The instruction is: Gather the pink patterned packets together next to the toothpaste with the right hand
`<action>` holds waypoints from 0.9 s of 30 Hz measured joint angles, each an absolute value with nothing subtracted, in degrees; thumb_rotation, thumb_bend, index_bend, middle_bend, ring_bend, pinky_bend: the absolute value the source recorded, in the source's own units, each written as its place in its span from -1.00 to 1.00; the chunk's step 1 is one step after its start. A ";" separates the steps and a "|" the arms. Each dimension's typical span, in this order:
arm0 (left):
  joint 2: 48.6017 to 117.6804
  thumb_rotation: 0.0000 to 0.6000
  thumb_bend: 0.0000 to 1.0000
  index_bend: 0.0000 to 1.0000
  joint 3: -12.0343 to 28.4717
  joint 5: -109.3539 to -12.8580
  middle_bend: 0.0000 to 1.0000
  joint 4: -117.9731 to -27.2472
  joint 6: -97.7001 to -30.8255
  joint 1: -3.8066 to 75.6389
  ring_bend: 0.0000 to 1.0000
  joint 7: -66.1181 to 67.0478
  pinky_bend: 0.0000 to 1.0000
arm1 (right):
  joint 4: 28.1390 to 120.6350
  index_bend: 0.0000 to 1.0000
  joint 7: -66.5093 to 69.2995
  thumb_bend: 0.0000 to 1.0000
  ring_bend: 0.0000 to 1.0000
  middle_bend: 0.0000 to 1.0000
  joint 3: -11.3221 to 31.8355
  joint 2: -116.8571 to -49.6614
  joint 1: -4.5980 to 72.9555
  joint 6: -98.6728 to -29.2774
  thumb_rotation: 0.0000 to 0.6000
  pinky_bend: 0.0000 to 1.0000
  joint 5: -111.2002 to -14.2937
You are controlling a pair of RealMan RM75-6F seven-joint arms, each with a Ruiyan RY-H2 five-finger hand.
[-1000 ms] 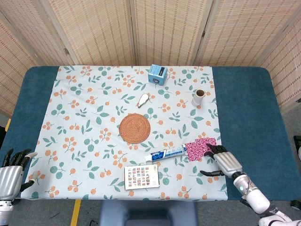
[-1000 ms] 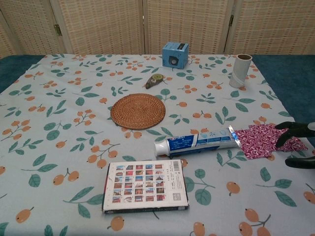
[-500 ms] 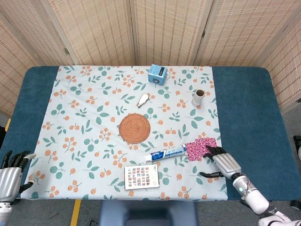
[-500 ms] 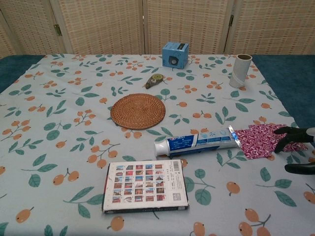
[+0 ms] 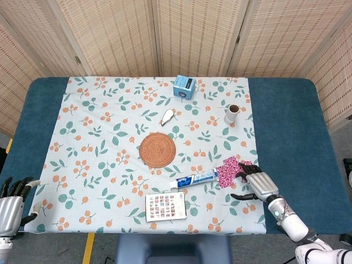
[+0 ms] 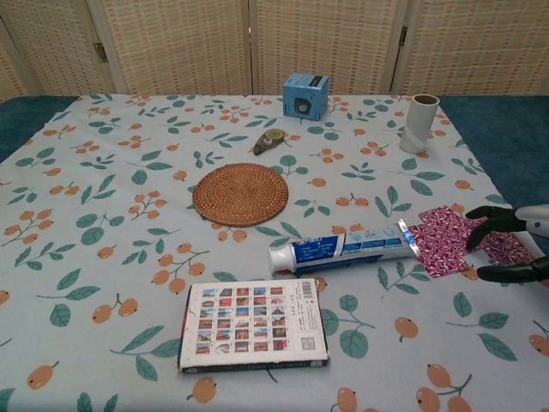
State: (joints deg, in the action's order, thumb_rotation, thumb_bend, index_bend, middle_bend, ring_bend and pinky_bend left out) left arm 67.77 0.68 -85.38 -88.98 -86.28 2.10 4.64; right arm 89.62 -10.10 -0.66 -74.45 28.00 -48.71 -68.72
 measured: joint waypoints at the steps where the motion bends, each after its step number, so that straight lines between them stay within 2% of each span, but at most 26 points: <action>1: 67.79 1.00 -0.15 -0.46 0.70 -85.34 -0.60 -88.93 -86.25 2.11 -0.60 4.60 -1.00 | 89.46 -0.56 -10.20 -0.56 -1.00 -0.95 -0.51 -74.56 28.16 -48.54 -0.54 -1.00 -68.48; 10: 67.89 1.00 -0.15 -0.47 0.83 -85.15 -0.60 -88.73 -85.98 2.19 -0.60 4.58 -1.00 | 89.13 -0.56 -10.99 -0.56 -1.00 -0.95 0.29 -74.98 29.35 -47.57 -0.54 -1.00 -67.31; 27: 67.71 1.00 -0.15 -0.46 0.67 -85.35 -0.60 -89.02 -86.42 1.79 -0.60 4.84 -1.00 | 92.27 -0.54 -8.82 -0.56 -1.00 -0.92 -1.99 -72.51 27.35 -49.49 -0.52 -1.00 -70.79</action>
